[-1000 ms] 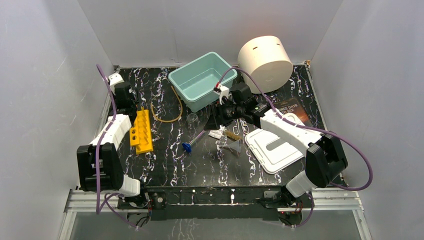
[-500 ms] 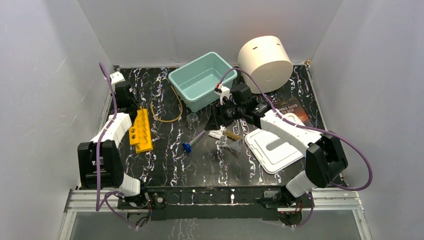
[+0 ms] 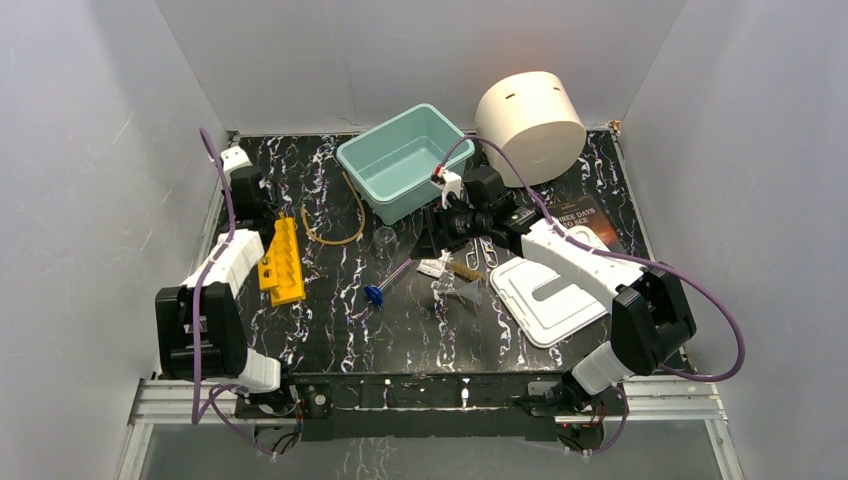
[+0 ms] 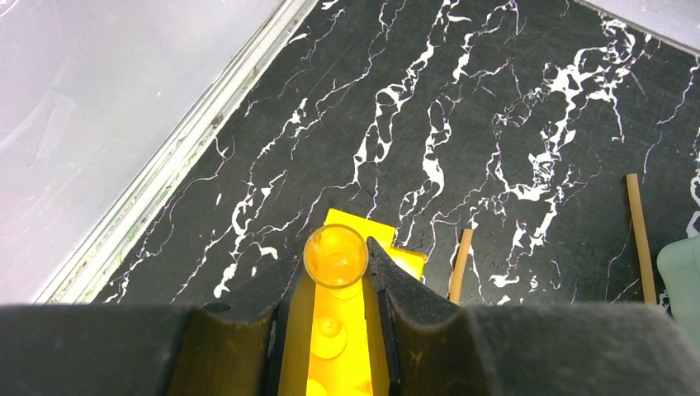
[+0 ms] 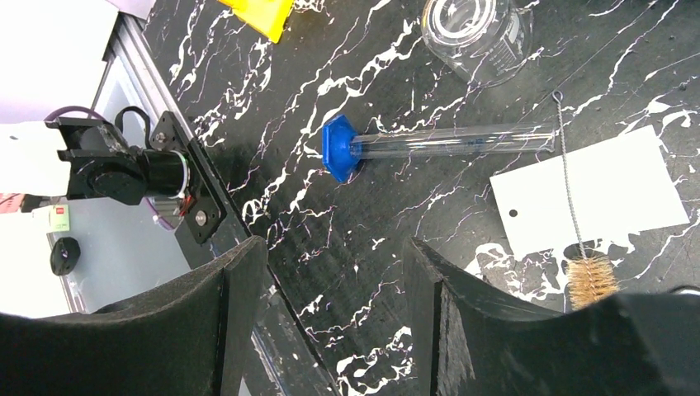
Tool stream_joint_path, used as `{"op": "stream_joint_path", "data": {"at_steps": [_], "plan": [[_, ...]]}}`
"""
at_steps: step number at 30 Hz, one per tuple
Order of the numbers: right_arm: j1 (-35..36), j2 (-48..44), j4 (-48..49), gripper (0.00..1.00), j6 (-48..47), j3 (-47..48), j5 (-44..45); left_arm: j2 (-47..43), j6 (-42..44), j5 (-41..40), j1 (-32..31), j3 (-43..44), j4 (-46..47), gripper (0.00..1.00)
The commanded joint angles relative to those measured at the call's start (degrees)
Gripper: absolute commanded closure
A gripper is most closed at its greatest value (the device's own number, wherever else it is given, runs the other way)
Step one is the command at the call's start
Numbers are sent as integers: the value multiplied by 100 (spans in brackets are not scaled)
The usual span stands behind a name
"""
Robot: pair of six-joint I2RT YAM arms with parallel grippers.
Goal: Organize the chemistry lab equipment
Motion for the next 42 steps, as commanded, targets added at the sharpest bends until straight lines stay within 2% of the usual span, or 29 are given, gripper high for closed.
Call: {"op": "stream_joint_path", "data": {"at_steps": [1,5,7,8,11,13,17,25,30,33,39,42], "plan": [[-40,-231,165,31,22,-119,7,-430,-158,-257,43,-312,469,78],[-72,-341,102,31,40,-256,47,-562,-152,-357,43,-547,747,78],[-77,-398,102,31,63,-334,52,-589,-172,-404,43,-604,806,75],[-90,-423,102,30,74,-379,58,-590,-200,-419,43,-595,770,70],[-103,-460,102,30,86,-403,50,-606,-305,-419,43,-493,595,46],[-113,-465,102,30,82,-385,50,-605,-355,-375,43,-289,346,35],[-122,-475,153,30,103,-331,25,-646,-436,-444,43,208,-537,25],[-175,-465,54,28,208,-135,16,-1476,-712,-433,43,1016,-2131,4],[-208,-525,-22,26,284,-34,494,-1702,-941,99,43,1847,-3461,2],[-223,-528,0,26,369,46,721,-1860,-1058,1043,24,2150,-3900,2],[-243,-437,-46,26,355,315,896,-1928,-1614,2727,-420,2478,-3820,5],[-244,-468,-81,26,301,340,1029,-1921,-1516,2954,-931,2580,-3822,5]]}}
